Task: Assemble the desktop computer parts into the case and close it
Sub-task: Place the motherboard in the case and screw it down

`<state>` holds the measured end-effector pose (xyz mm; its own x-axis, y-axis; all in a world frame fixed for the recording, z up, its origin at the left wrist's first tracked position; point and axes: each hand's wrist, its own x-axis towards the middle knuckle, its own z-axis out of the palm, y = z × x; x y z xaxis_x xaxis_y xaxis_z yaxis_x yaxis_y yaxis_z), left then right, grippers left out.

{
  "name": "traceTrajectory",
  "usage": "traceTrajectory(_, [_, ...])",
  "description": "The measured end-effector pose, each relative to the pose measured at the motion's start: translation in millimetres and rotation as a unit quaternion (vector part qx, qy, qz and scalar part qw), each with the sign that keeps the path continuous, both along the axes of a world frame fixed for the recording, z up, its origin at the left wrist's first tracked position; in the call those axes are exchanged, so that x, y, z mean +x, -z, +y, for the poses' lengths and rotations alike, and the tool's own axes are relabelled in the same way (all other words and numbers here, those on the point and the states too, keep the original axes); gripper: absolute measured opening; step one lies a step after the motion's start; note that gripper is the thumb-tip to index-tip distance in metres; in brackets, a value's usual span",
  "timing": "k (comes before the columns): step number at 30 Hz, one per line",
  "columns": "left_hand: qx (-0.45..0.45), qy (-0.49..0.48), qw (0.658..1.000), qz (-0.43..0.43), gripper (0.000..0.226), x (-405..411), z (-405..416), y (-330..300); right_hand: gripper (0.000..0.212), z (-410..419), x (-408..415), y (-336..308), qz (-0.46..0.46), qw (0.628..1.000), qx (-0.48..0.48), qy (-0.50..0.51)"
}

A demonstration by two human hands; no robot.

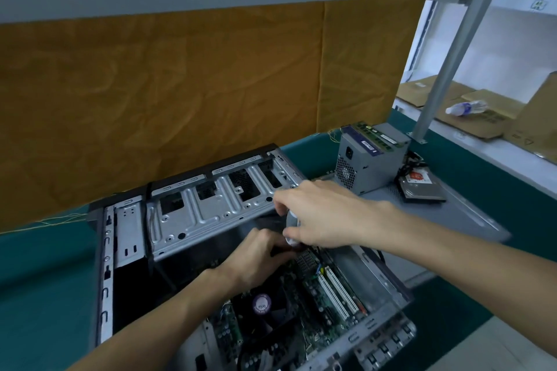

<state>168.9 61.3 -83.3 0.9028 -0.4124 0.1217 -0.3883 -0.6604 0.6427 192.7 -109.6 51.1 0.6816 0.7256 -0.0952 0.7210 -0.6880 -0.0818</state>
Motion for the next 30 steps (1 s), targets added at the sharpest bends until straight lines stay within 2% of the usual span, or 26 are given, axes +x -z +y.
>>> traceTrajectory(2, [0.012, 0.016, 1.0, -0.009, 0.019, -0.8, -1.1, 0.0, 0.029, 1.0, -1.6, 3.4, -0.058, 0.998, -0.003, 0.009])
traceTrajectory(7, [0.019, 0.022, 1.0, 0.0, 0.018, -0.2, -3.8, 0.8, 0.031, -4.6, -3.1, 5.8, 0.045, 0.999, 0.013, 0.013])
traceTrajectory(9, [0.01, 0.017, 1.0, 0.002, 0.02, -0.2, -4.0, 1.1, 0.031, -3.7, -1.6, 5.3, 0.042, 0.999, 0.02, 0.008])
traceTrajectory(14, [0.006, 0.013, 1.0, 0.016, 0.02, -1.1, -1.2, 0.7, 0.015, 3.5, -2.2, 9.6, 0.008, 1.0, 0.016, -0.001])
traceTrajectory(19, [0.031, -0.021, 0.999, 0.004, 0.014, -0.3, -1.0, 1.5, 0.027, 2.5, -2.5, 8.3, -0.036, 0.999, 0.002, -0.009])
traceTrajectory(23, [0.056, -0.011, 0.998, 0.007, 0.012, -3.0, -0.7, -5.2, 0.024, -0.4, -2.8, 1.6, 0.009, 0.999, -0.01, -0.034])
traceTrajectory(25, [0.09, -0.006, 0.996, 0.024, 0.016, -8.3, 4.2, -8.5, 0.023, 1.8, -3.4, 5.6, -0.018, 0.999, -0.016, -0.034])
traceTrajectory(28, [0.161, -0.014, 0.981, 0.104, 0.041, -17.4, 16.1, -14.7, 0.033, 5.4, -1.9, 8.7, -0.071, 0.997, -0.024, -0.015])
traceTrajectory(30, [0.197, -0.006, 0.97, 0.142, 0.052, -20.0, 21.1, -21.0, 0.033, 6.8, 0.6, 5.1, -0.053, 0.998, -0.026, -0.012])
